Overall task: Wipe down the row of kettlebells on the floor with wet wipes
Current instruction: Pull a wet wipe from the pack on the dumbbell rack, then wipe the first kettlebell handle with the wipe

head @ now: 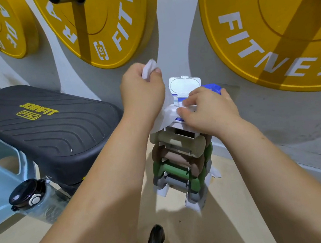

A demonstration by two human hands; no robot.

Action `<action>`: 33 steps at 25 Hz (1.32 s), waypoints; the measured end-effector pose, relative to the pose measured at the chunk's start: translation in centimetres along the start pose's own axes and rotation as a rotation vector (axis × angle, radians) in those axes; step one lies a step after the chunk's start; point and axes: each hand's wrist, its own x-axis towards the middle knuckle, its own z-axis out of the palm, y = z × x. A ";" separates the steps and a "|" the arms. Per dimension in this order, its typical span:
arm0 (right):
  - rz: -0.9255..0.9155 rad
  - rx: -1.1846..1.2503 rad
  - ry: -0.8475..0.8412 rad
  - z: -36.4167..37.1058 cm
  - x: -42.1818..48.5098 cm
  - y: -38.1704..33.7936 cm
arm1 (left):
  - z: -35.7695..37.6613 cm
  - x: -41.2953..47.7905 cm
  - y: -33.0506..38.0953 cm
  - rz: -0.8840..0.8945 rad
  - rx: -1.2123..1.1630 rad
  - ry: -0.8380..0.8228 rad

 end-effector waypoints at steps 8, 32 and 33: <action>-0.075 0.067 0.213 0.2 -1.8 -1.3 | -1.9 -2.4 0.2 -0.183 0.046 -0.281; 0.232 0.664 -0.567 18.4 -20.0 -12.4 | -24.3 -17.3 -19.9 -0.538 0.452 -0.311; 0.167 0.625 -0.592 19.4 -19.9 -12.6 | -24.1 -17.5 -20.7 -0.427 0.595 -0.325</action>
